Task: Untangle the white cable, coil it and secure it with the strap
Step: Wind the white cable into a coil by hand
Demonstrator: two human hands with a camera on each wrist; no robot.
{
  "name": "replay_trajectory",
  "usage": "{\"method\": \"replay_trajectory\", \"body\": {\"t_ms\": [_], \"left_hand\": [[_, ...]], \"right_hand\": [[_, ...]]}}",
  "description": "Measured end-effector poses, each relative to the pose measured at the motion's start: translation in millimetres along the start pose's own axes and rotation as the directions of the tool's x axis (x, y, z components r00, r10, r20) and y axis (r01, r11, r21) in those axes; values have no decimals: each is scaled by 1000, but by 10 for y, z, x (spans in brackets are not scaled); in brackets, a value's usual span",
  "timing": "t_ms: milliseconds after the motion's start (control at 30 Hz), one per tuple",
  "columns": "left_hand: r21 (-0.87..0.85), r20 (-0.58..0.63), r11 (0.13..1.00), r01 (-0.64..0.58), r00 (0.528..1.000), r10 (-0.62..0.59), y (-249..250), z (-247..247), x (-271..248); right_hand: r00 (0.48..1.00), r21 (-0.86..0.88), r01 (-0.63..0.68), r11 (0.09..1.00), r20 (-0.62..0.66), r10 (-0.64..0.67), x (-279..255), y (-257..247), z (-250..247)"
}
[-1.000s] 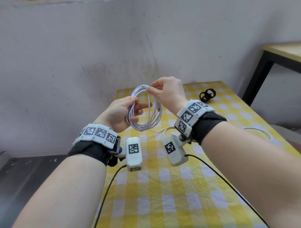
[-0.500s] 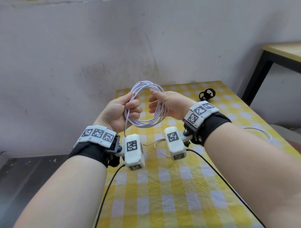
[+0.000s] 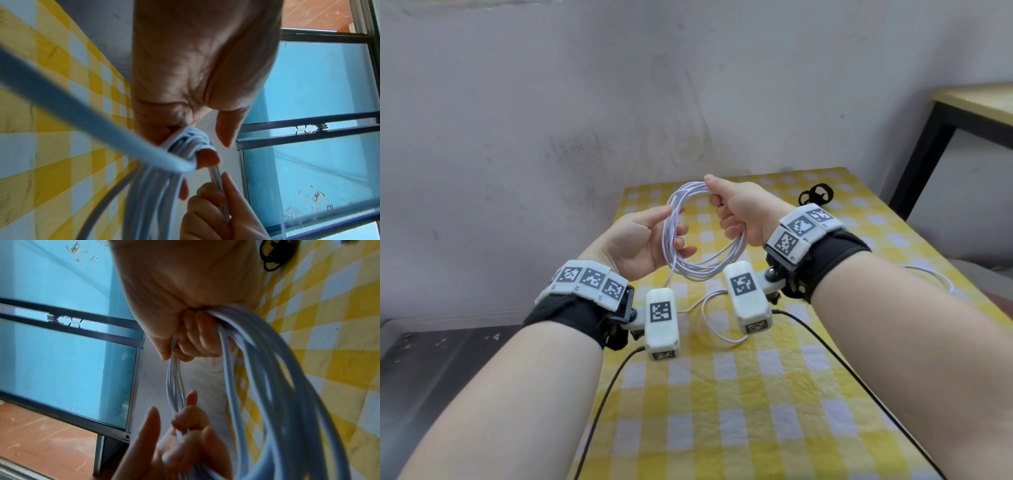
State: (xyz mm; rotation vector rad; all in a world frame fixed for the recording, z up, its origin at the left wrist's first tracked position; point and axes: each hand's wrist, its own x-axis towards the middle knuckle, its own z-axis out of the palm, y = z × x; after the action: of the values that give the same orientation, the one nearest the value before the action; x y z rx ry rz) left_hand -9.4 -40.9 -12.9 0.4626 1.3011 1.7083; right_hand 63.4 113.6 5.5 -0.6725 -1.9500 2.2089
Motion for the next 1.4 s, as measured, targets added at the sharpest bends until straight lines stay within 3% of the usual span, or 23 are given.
{"method": "replay_trajectory", "body": {"t_ms": [200,467,567,700,833,1000,1233,1400], "left_hand": [[288,-144,957,-47,985,92,30,103,94],[333,-254,942,-40,958,130,52,195,83],[200,-192,977,-78,974,117,68,190,72],[62,-94,998,-32,995,38,116,207,30],[-86,-36,996,-28,999,25,105,211,26],[-208,65,976,-63,995,78,51,235,-4],[-213,-61,969,-125,992,114,72,296,65],[-257,21,954,-157,986,168,26,285,22]], "right_hand": [[999,-134,-18,991,30,22,-38,-67,13],[998,-238,-22,971,56,36,-63,-85,-13],[997,-249,-20,968,70,38,-67,-94,-42],[998,-208,10,978,64,4,-73,-98,-75],[998,-53,58,997,40,-56,-63,-108,-65],[993,107,93,990,-78,-85,-29,-117,-107],[990,196,102,975,-114,-81,-10,-47,-49],[979,348,131,928,-193,-65,22,-62,-19]]}}
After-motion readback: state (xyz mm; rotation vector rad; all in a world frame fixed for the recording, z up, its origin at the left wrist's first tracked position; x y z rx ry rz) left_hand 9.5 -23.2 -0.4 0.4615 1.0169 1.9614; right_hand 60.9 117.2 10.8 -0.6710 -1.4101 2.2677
